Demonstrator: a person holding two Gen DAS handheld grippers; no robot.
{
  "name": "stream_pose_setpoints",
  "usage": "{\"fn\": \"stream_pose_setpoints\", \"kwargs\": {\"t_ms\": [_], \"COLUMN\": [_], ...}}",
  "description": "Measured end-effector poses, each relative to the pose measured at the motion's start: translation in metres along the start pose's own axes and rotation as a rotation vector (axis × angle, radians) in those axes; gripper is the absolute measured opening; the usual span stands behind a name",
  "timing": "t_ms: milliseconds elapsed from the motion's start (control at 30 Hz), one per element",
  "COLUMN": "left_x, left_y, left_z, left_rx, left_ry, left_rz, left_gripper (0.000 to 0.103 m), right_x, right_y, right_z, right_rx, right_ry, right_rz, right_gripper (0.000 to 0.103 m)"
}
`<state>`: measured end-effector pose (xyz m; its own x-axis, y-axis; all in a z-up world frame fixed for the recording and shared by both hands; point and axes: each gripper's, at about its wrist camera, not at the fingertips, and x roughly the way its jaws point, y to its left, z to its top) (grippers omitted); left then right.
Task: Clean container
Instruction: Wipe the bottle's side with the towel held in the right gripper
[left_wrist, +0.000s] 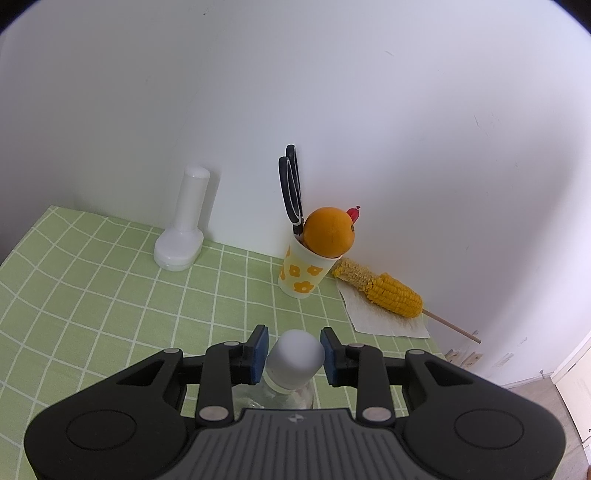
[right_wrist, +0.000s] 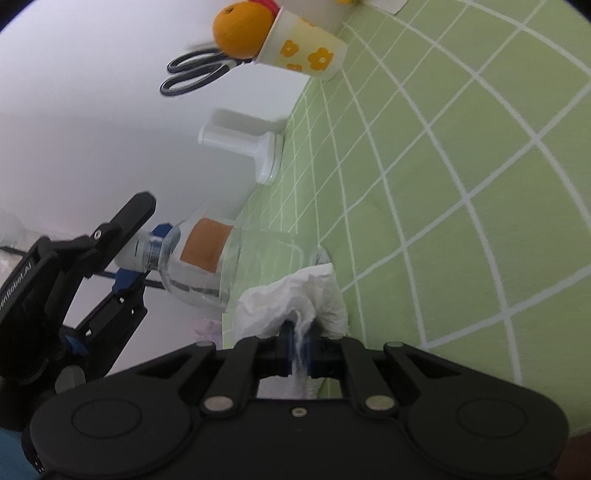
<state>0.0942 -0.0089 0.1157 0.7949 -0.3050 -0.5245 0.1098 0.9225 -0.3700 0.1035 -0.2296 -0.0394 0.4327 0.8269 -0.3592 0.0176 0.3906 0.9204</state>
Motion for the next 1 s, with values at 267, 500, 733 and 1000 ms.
{"fn": "stream_pose_setpoints", "kwargs": {"t_ms": [267,500,733,1000], "left_x": [0.000,0.001,0.002,0.001], "left_y": [0.001,0.001,0.001,0.001], "left_z": [-0.001,0.000,0.000,0.000], "left_rx": [0.000,0.000,0.004,0.002], "left_ry": [-0.003,-0.002,-0.001,0.002], "left_rz": [-0.004,0.001,0.000,0.001], "left_gripper": [0.032,0.032,0.032,0.032], "right_x": [-0.018,-0.021,-0.026,-0.029], "right_y": [0.007,0.038,0.053,0.055], "right_z": [0.002,0.001,0.002,0.013], "right_rx": [0.011,-0.078,-0.111,-0.116], "right_ry": [-0.082,-0.076,-0.101,-0.158], "right_rz": [0.034,0.086,0.157,0.210], "right_gripper": [0.007,0.007,0.007,0.007]}}
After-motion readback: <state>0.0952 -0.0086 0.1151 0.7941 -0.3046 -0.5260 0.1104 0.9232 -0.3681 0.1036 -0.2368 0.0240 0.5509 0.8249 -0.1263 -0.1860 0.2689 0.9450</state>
